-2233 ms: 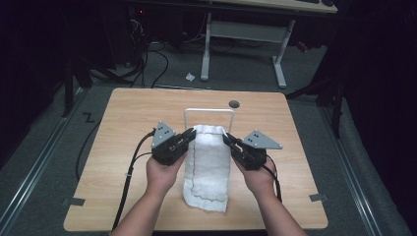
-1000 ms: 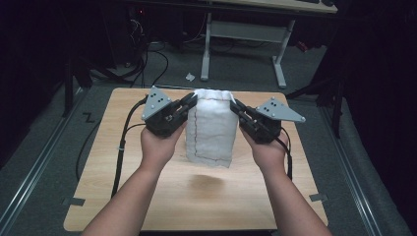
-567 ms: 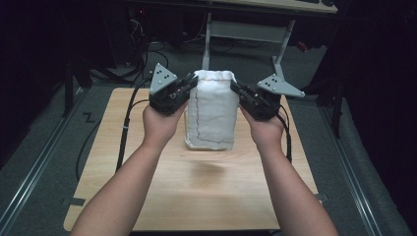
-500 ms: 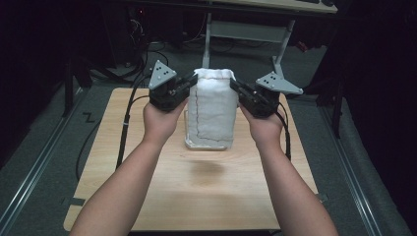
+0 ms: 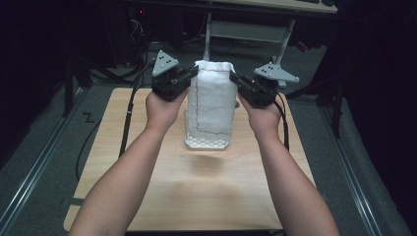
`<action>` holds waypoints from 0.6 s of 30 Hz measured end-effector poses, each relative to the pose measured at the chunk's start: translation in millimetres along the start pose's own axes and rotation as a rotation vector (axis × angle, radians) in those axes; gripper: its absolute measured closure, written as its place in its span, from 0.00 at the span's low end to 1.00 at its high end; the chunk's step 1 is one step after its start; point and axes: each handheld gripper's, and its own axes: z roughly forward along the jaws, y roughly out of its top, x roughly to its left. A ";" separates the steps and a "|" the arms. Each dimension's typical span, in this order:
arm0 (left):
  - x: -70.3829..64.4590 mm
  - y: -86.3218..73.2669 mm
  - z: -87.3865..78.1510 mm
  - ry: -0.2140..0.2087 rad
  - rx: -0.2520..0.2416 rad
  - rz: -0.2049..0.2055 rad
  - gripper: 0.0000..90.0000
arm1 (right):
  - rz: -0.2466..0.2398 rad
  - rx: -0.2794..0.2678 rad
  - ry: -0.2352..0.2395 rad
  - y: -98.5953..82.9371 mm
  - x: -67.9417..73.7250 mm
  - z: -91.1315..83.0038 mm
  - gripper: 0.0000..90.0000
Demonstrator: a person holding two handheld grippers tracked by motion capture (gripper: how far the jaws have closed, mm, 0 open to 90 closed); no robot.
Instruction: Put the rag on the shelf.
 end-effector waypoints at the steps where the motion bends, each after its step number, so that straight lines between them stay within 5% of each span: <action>1: 1.4 0.7 3.1 0.002 0.005 0.000 0.93 | 0.007 0.005 0.000 0.4 -1.8 1.6 0.95; 18: 34.2 -22.9 55.9 0.084 0.083 0.003 0.92 | -0.015 0.105 -0.023 -11.3 -31.5 61.3 0.95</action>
